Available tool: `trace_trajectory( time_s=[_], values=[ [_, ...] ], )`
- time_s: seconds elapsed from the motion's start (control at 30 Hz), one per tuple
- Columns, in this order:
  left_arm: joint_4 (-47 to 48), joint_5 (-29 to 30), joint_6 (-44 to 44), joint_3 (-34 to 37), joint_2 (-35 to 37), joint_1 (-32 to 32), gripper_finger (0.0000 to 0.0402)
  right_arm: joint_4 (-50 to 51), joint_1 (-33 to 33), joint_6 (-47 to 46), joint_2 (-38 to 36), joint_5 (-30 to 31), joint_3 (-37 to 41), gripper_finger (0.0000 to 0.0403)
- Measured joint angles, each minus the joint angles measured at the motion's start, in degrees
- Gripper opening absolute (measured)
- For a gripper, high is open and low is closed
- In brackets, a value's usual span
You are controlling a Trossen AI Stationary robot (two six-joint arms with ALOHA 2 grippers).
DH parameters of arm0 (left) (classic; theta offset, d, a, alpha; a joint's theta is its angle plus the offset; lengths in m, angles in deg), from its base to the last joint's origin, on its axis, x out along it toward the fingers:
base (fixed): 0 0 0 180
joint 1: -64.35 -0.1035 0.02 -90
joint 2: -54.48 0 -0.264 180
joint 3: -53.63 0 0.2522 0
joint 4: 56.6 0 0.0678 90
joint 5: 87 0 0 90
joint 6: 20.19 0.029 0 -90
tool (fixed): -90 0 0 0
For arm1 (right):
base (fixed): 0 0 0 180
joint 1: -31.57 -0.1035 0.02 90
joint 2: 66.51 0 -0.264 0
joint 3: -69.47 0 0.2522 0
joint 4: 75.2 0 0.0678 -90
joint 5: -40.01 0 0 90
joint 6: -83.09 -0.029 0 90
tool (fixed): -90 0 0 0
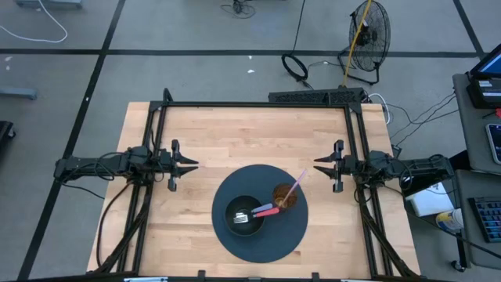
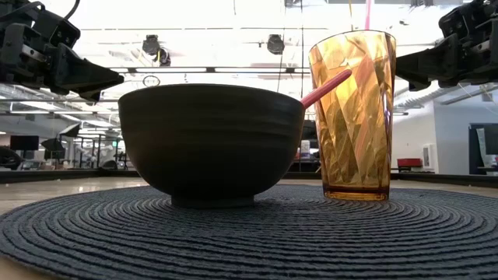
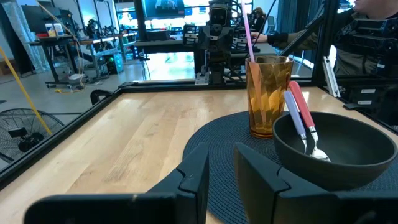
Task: Pick & Place Utensil
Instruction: Return to Home Position
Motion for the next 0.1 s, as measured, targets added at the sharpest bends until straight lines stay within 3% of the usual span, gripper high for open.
trace_trajectory(
  time_s=[0.1],
  values=[
    [0.0,0.0,0.0,0.0,0.0,0.0,0.0076,0.0,0.0,0.0,0.0,0.0,0.0,0.0099]
  ],
)
